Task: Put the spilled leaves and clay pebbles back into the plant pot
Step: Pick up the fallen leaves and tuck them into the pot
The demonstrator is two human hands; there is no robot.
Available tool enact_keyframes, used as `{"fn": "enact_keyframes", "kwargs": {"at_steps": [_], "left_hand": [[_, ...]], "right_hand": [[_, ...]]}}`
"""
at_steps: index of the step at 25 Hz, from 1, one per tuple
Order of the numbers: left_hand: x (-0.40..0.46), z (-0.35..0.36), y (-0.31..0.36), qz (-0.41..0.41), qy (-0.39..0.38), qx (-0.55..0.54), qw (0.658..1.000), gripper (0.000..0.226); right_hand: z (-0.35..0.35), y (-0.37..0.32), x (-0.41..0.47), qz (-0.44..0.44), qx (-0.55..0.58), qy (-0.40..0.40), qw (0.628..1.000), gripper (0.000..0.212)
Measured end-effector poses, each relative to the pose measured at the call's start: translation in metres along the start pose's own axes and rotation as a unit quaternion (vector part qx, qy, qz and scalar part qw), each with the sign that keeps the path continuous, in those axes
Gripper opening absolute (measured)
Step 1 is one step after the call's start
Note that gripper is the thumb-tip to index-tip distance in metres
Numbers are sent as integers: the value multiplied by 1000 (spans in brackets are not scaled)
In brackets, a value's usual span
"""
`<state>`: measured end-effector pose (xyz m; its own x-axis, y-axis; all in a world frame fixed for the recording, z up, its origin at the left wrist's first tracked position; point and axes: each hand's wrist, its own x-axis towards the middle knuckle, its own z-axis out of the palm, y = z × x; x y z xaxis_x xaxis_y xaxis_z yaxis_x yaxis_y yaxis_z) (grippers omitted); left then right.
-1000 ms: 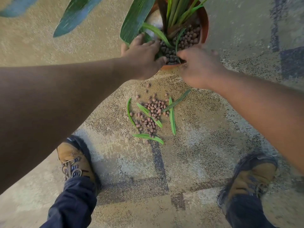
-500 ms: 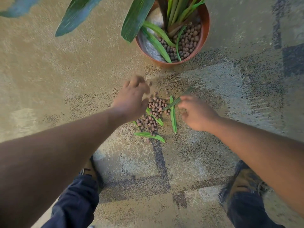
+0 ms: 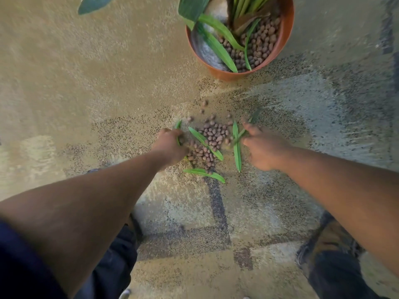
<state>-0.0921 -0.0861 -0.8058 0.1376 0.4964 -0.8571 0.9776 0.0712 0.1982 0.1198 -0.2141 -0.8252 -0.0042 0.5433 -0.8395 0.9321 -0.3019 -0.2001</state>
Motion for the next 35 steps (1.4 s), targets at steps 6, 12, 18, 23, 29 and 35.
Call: {"fn": "enact_keyframes", "kwargs": {"at_steps": [6, 12, 18, 23, 29, 35], "left_hand": [[0, 5, -9, 28, 120, -35, 992, 37], [-16, -8, 17, 29, 205, -241, 948, 19], [-34, -17, 64, 73, 136, -341, 927, 16], [-44, -31, 99, 136, 107, -420, 891, 14], [-27, -70, 146, 155, 160, -350, 910, 44], [-11, -90, 172, 145, 107, -230, 956, 57]], "right_hand": [[-6, 4, -9, -22, -25, 72, 997, 43], [-3, 4, -26, 8, 79, 192, 978, 11], [-11, -8, -31, 100, 406, 228, 880, 14], [-65, -20, -43, 28, 623, 331, 708, 22], [-126, -5, -44, 29, 644, 458, 611, 22], [-151, 3, -14, 148, 623, 482, 599, 20]]}}
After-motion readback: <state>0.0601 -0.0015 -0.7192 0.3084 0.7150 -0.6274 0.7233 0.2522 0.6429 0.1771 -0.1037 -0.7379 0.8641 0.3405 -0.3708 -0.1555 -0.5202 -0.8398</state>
